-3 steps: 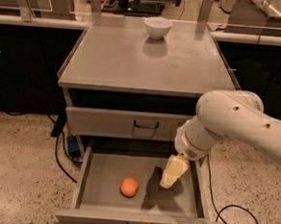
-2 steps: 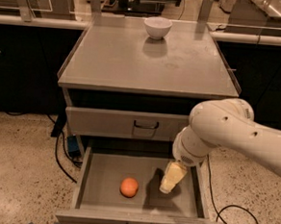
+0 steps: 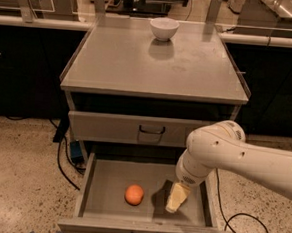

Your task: Pick orange from middle drawer and place on counter

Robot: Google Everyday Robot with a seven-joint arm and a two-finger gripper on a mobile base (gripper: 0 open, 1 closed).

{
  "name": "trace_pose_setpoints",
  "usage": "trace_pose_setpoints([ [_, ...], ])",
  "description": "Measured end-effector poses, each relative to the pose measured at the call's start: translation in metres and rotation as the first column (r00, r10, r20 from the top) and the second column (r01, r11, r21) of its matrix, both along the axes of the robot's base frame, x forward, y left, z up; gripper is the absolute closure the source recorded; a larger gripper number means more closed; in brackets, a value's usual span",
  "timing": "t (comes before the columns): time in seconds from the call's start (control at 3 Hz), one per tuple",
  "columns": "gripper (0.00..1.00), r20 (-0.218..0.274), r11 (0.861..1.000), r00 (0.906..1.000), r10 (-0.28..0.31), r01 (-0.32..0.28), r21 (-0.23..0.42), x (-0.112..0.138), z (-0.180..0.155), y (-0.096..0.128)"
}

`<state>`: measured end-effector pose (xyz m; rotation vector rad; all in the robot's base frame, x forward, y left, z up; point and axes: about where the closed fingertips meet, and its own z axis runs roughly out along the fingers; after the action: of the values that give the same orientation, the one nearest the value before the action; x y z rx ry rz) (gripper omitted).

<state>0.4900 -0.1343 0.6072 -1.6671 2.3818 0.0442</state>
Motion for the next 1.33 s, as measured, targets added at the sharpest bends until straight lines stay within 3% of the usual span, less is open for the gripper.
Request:
trace_pose_setpoints([
  [0.33,0.0,-0.01,0.993,0.9996,-0.028,0.029,0.118,0.005,-0.018,-0.01],
  [0.67,0.0,-0.07,0.96,0.9974,-0.016,0.034,0.276,0.014,-0.054,-0.005],
  [1.0,0.0,-0.111,0.951,0.9938,0.007,0.028,0.307,0.01,-0.086,0.001],
  [1.33,0.0,-0.111,0.951,0.9938,0.007,0.028,0.308,0.01,-0.086,0.001],
])
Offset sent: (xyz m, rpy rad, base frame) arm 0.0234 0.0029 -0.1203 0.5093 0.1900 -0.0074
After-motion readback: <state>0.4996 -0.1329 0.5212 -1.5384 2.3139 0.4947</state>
